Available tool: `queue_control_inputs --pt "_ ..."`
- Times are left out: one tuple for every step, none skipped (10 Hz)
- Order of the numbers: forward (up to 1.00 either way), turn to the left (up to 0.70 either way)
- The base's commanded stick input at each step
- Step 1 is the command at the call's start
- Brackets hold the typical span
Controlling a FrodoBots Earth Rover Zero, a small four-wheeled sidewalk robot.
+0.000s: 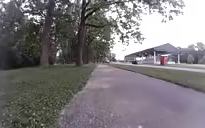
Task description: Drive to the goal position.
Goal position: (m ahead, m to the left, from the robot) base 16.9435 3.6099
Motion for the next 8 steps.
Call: queue_control_inputs --pt "0.70 0.00" --pt "0.70 0.00" --pt "0.70 0.00" --pt "0.70 0.00" --pt "0.70 0.00" --pt "0.70 0.00" --pt "0.70 0.00" --pt "0.70 0.00"
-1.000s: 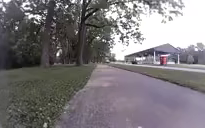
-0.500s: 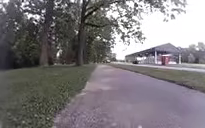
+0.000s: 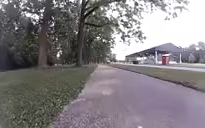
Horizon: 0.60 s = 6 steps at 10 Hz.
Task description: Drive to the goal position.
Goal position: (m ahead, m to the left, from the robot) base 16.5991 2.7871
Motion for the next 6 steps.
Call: queue_control_inputs --pt "0.70 0.00" --pt "0.70 0.00" --pt "0.70 0.00" --pt "0.70 0.00" --pt "0.70 0.00" --pt "0.70 0.00"
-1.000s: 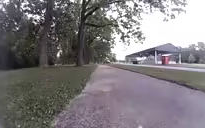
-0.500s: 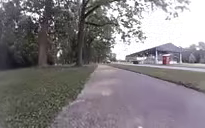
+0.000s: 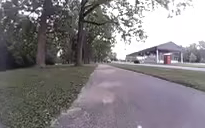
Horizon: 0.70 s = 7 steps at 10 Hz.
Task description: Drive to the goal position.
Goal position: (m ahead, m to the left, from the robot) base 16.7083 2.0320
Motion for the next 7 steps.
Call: queue_control_inputs --pt "0.70 -0.13" --pt "0.70 -0.14" --pt "0.70 -0.14" --pt "0.70 -0.14" --pt "0.70 -0.05" --pt "0.70 0.00" --pt "0.70 0.00"
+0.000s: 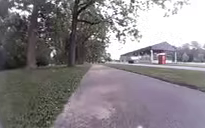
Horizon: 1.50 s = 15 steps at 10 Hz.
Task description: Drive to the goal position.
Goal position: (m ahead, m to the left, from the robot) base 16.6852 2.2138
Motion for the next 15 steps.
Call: queue_control_inputs --pt "0.70 0.00" --pt "0.70 0.00" --pt "0.70 0.00" --pt "0.70 0.00" --pt "0.70 0.00" --pt "0.70 0.00" --pt "0.70 0.00" --pt "0.70 0.00" --pt "0.70 0.00" --pt "0.70 0.00" --pt "0.70 0.00" --pt "0.70 0.00" --pt "0.70 0.00" --pt "0.70 0.00" --pt "0.70 0.01"
